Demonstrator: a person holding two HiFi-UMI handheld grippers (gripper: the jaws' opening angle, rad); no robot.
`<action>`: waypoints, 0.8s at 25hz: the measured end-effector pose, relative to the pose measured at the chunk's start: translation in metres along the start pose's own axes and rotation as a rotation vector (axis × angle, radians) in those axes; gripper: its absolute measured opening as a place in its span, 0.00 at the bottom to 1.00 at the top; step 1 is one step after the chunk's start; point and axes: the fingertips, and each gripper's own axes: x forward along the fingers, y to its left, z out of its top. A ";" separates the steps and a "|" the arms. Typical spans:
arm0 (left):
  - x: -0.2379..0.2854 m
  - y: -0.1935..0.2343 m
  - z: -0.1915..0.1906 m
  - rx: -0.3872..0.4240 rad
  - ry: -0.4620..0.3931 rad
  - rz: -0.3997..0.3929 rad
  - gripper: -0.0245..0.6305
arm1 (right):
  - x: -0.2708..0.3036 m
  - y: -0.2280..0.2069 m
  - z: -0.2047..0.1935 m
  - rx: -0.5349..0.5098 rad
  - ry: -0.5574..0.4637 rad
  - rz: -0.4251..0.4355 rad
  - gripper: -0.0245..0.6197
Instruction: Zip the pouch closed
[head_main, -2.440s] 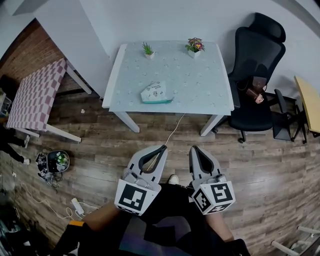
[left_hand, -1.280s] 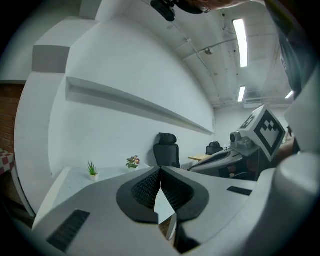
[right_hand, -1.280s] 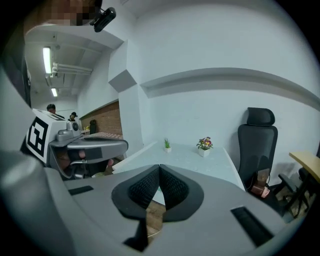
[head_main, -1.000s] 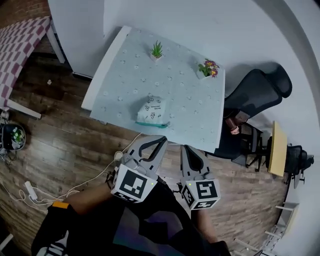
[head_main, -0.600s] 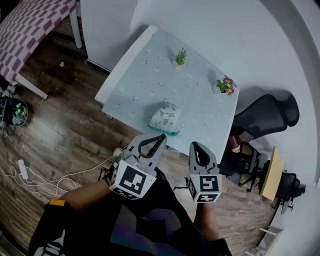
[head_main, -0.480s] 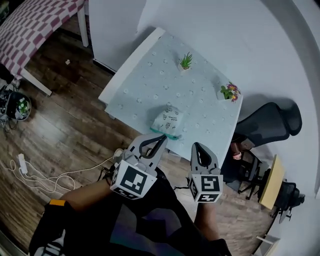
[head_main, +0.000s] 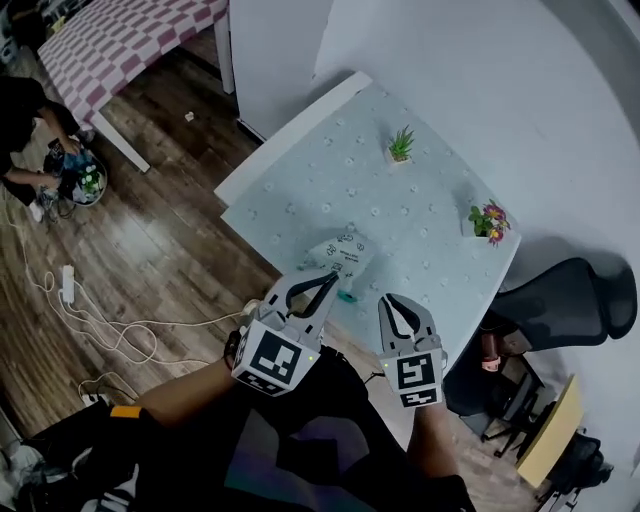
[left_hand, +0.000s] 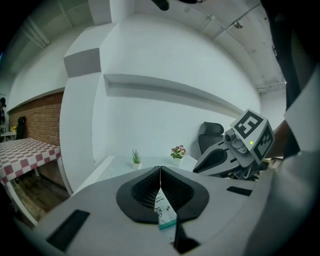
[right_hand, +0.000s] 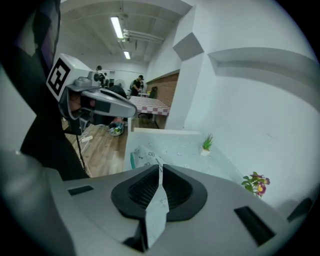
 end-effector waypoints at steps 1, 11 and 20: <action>0.005 -0.005 -0.002 -0.007 0.007 0.017 0.05 | 0.003 0.000 -0.007 -0.035 0.002 0.044 0.07; 0.024 -0.033 -0.062 -0.096 0.162 0.228 0.05 | 0.034 0.013 -0.065 -0.280 0.019 0.367 0.20; 0.022 -0.049 -0.111 -0.178 0.226 0.319 0.05 | 0.058 0.034 -0.104 -0.478 0.061 0.476 0.25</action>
